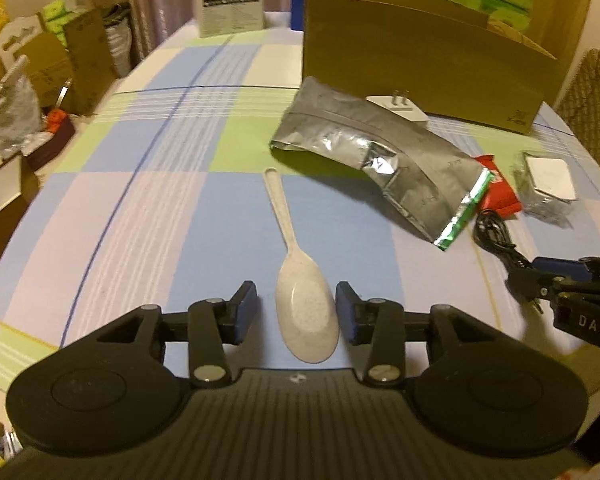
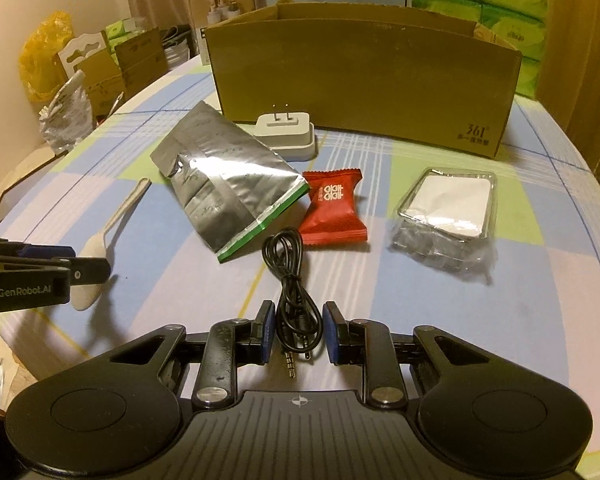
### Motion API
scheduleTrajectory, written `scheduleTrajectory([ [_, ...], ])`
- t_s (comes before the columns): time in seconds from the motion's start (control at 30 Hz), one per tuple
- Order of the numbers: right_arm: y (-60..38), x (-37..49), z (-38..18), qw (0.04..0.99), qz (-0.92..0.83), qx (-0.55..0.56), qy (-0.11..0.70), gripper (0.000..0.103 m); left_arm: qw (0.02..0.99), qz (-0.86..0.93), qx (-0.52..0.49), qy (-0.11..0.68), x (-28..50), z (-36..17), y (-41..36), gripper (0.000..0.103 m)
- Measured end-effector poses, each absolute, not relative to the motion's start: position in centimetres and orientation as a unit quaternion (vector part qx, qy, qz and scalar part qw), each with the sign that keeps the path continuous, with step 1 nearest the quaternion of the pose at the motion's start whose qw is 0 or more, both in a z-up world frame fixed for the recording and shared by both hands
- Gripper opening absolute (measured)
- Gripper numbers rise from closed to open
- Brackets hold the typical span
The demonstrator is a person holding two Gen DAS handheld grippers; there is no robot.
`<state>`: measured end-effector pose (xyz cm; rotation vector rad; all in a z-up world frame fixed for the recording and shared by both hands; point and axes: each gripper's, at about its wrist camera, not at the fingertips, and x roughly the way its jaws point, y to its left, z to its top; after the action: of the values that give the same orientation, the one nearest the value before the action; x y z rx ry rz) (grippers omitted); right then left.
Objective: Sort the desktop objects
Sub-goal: 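Grasp the white plastic spoon with the left tool while the right grasps the black cable, then lift the spoon and the cable off the table with both tools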
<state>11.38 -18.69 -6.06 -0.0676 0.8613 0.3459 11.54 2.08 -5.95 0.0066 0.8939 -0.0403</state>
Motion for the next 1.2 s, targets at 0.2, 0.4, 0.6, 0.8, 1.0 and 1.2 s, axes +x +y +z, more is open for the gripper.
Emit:
scheduleTrajectory([
  [0.2, -18.8, 11.5, -6.2, 0.897, 0.165, -0.039, 0.408, 0.022, 0.908, -0.003, -0.002, 0.419, 11.7, -6.4, 1.5, 0.038],
  [0.4, -18.8, 11.8, -6.3, 0.9, 0.163, -0.038, 0.403, 0.023, 0.911, 0.005, 0.001, 0.412, 11.9, -6.9, 1.5, 0.037],
  [0.6, -18.7, 12.0, -6.3, 0.901, 0.162, -0.042, 0.399, 0.024, 0.915, 0.007, 0.007, 0.403, 11.6, -7.0, 1.5, 0.037],
  [0.8, -18.7, 12.1, -6.4, 0.903, 0.158, -0.046, 0.397, 0.03, 0.919, -0.003, 0.024, 0.394, 11.5, -7.1, 1.0, 0.028],
  [1.0, -18.8, 12.4, -6.4, 0.904, 0.16, -0.049, 0.394, 0.04, 0.919, -0.01, 0.023, 0.394, 11.1, -7.0, 1.2, 0.027],
  [1.2, -18.2, 13.2, -6.6, 0.903, 0.171, -0.064, 0.389, 0.04, 0.92, -0.016, 0.015, 0.392, 10.5, -6.8, 1.2, 0.027],
])
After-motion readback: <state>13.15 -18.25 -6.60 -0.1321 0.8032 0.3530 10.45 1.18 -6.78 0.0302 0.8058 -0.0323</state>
